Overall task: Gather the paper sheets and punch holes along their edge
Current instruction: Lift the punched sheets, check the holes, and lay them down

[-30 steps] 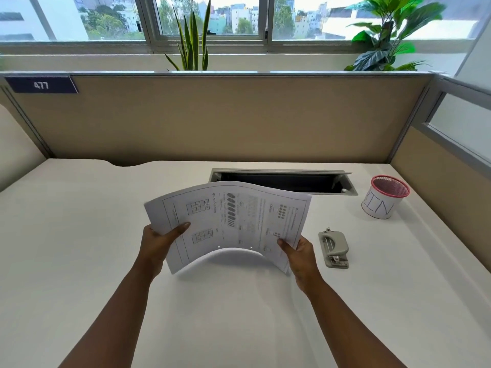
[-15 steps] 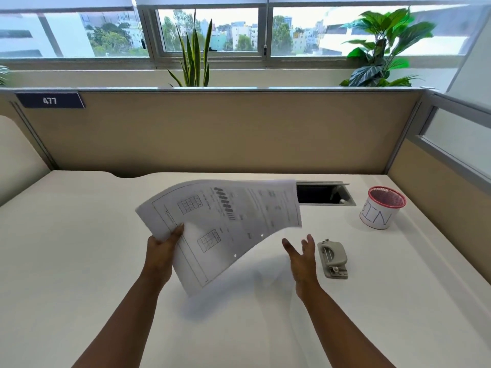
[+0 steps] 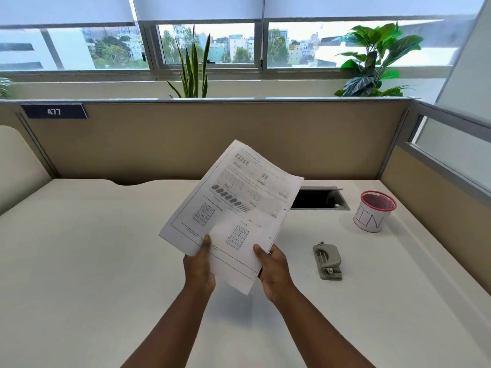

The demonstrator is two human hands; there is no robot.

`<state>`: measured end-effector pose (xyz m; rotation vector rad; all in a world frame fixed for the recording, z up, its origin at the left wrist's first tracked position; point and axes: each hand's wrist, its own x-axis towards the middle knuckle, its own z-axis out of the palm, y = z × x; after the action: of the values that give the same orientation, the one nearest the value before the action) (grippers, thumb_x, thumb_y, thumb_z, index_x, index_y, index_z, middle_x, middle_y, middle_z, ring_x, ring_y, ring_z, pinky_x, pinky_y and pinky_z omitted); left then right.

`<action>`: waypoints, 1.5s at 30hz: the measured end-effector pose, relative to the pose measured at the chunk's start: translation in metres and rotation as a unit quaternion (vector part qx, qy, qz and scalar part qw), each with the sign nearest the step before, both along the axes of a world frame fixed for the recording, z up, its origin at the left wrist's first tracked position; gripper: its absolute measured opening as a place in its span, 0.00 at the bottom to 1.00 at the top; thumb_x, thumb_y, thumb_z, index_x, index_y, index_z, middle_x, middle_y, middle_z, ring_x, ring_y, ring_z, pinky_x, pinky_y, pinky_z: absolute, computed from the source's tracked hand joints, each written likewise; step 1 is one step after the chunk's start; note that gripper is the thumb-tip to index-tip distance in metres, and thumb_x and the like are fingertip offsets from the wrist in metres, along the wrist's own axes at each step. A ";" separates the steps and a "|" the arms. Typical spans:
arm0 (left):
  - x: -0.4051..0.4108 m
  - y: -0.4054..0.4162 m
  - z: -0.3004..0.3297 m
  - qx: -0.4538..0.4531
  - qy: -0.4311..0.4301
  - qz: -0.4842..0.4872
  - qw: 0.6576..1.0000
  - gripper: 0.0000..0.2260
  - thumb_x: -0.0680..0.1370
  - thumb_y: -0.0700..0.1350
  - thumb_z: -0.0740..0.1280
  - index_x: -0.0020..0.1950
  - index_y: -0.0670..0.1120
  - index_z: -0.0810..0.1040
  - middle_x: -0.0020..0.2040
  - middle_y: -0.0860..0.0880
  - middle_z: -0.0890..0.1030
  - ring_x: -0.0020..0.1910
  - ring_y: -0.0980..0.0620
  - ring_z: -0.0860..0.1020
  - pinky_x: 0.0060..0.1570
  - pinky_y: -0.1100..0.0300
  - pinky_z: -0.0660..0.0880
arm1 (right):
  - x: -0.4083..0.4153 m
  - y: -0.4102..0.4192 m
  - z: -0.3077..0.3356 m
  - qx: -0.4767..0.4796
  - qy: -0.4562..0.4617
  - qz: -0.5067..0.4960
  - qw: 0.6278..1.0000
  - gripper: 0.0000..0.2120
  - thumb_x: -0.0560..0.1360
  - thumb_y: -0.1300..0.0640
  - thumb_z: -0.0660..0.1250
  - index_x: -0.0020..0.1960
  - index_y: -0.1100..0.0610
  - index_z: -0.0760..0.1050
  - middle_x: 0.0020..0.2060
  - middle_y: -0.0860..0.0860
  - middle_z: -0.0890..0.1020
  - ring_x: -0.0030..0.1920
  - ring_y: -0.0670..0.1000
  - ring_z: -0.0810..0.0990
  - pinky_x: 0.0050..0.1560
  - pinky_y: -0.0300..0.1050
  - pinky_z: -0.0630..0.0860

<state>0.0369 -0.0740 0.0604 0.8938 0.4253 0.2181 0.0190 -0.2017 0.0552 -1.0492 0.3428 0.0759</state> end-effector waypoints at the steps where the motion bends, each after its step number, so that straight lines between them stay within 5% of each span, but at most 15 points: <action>1: -0.001 -0.001 0.000 -0.003 0.003 -0.001 1.000 0.20 0.76 0.35 0.65 0.68 0.43 0.70 0.60 0.44 0.76 0.55 0.45 0.76 0.59 0.48 0.72 | 0.000 -0.001 0.002 -0.037 0.003 -0.013 0.999 0.06 0.76 0.65 0.62 0.52 0.58 0.74 0.53 0.60 0.80 0.48 0.56 0.79 0.50 0.52 0.77; 4: -0.004 0.008 0.003 -0.003 0.009 -0.015 1.000 0.20 0.75 0.36 0.65 0.68 0.44 0.70 0.59 0.46 0.77 0.56 0.46 0.76 0.55 0.50 0.75 | 0.000 -0.005 0.006 -0.123 0.000 -0.030 0.992 0.07 0.76 0.66 0.62 0.53 0.61 0.75 0.56 0.60 0.80 0.52 0.57 0.78 0.59 0.55 0.74; 9: 0.003 0.054 0.007 0.010 0.044 -0.027 0.999 0.08 0.76 0.45 0.65 0.54 0.47 0.79 0.48 0.48 0.81 0.51 0.47 0.77 0.37 0.59 0.79 | 0.004 -0.017 0.007 -0.198 0.000 -0.032 0.980 0.11 0.76 0.66 0.62 0.58 0.64 0.75 0.57 0.58 0.80 0.49 0.54 0.78 0.57 0.49 0.75; 16: 0.012 0.089 0.004 0.190 0.110 -0.045 0.975 0.19 0.74 0.35 0.68 0.65 0.38 0.73 0.60 0.39 0.78 0.50 0.45 0.74 0.50 0.53 0.73 | 0.018 0.002 0.006 -0.254 0.017 0.013 0.967 0.12 0.76 0.65 0.61 0.59 0.63 0.74 0.57 0.58 0.80 0.51 0.56 0.79 0.58 0.51 0.76; 22: 0.023 0.115 0.009 0.204 0.106 0.019 0.973 0.19 0.74 0.34 0.68 0.65 0.35 0.73 0.63 0.37 0.77 0.51 0.46 0.74 0.43 0.57 0.74 | 0.051 0.038 0.017 -0.302 -0.006 0.020 0.953 0.11 0.75 0.65 0.64 0.57 0.63 0.76 0.54 0.59 0.82 0.54 0.60 0.79 0.59 0.53 0.76; 31: 0.061 0.168 -0.001 0.225 0.116 0.083 0.964 0.19 0.74 0.34 0.68 0.64 0.35 0.74 0.63 0.37 0.77 0.57 0.40 0.77 0.63 0.46 0.72 | 0.103 0.096 0.013 -0.292 -0.011 0.035 0.956 0.10 0.72 0.66 0.67 0.53 0.63 0.79 0.51 0.58 0.84 0.53 0.59 0.81 0.57 0.51 0.78; 37: 0.092 0.199 -0.025 0.248 0.139 0.115 0.952 0.18 0.73 0.35 0.69 0.63 0.35 0.75 0.62 0.37 0.78 0.53 0.42 0.77 0.63 0.45 0.72 | 0.137 0.123 -0.002 -0.320 0.003 0.101 0.942 0.11 0.73 0.66 0.64 0.54 0.61 0.80 0.51 0.58 0.84 0.54 0.59 0.81 0.56 0.53 0.77; 45: 0.128 0.217 -0.060 0.281 0.182 0.111 0.936 0.19 0.73 0.37 0.70 0.63 0.36 0.76 0.62 0.38 0.78 0.61 0.38 0.77 0.64 0.45 0.72 | 0.174 0.136 -0.034 -0.348 0.030 0.104 0.931 0.13 0.70 0.65 0.70 0.55 0.62 0.80 0.52 0.59 0.84 0.51 0.57 0.83 0.55 0.54 0.79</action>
<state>0.1652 0.1427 0.0004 1.4608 0.8352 0.3964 0.1934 -0.0652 0.0215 -1.7917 0.3194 0.1848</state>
